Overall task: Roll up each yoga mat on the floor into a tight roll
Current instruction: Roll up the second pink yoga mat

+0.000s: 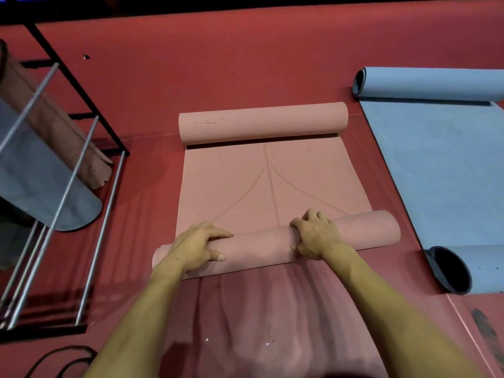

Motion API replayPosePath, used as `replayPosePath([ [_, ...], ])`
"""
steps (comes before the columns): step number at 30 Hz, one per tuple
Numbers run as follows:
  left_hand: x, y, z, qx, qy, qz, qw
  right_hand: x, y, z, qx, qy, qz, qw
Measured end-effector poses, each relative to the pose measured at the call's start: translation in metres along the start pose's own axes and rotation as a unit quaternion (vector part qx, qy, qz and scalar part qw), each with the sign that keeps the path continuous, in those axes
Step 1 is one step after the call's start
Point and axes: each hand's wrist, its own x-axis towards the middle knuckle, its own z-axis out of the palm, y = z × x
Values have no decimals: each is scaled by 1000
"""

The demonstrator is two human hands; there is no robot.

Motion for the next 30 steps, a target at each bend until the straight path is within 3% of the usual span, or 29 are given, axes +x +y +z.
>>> replayPosePath([
  [10, 1, 20, -17, -9, -50, -84, 995, -4, 2, 8, 13, 59, -2, 998],
  [13, 2, 32, -17, 5, -32, -114, 993, -7, 5, 7, 4, 53, -17, 998],
  [18, 3, 24, -1, 70, -18, -70, 995, -9, 1, 13, 30, 62, -14, 998],
  [23, 8, 25, 5, 131, 11, -65, 989, -5, 2, 19, -57, 62, -13, 996],
  [30, 10, 25, 4, 101, 15, -83, 991, -2, 3, 21, -75, 132, 1, 988],
])
